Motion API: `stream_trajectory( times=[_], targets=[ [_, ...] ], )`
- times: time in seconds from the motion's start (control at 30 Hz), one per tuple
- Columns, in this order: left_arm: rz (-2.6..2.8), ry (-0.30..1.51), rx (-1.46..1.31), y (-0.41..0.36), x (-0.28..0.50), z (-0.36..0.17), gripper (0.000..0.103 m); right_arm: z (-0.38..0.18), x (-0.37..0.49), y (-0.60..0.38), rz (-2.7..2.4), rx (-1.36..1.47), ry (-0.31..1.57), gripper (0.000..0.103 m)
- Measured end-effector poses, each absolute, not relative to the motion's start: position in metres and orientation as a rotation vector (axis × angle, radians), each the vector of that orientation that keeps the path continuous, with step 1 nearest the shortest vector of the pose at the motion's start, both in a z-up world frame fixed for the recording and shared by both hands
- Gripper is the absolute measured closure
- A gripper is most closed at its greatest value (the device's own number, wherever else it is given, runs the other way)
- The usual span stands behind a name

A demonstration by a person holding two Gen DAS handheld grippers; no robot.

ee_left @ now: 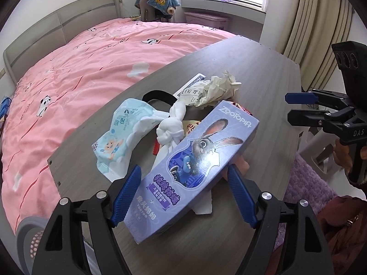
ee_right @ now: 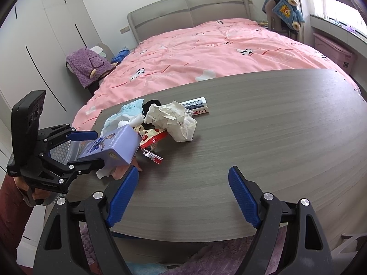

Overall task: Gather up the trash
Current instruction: 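Grasp the purple Zootopia toothpaste box with the left gripper and lift it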

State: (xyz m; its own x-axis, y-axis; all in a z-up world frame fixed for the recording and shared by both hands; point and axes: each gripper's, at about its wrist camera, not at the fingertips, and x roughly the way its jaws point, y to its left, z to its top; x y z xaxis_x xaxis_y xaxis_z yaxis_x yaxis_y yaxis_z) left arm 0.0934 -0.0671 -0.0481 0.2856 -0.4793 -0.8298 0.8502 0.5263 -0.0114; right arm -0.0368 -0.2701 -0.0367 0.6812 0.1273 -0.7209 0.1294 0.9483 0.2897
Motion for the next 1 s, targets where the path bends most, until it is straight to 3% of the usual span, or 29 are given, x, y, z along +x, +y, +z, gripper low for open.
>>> stream_trajectory(
  times=[0.77,1.0],
  targets=[
    [-0.915,0.893,0.533,-0.076,0.093,-0.054,0.025,-0.032,-0.041,-0.267,0.007,0.329,0.819,0.024],
    [-0.884,0.89,0.503,-0.069,0.088,-0.049,0.05,-0.03,-0.04,-0.266,0.006,0.332,0.815,0.024]
  ],
)
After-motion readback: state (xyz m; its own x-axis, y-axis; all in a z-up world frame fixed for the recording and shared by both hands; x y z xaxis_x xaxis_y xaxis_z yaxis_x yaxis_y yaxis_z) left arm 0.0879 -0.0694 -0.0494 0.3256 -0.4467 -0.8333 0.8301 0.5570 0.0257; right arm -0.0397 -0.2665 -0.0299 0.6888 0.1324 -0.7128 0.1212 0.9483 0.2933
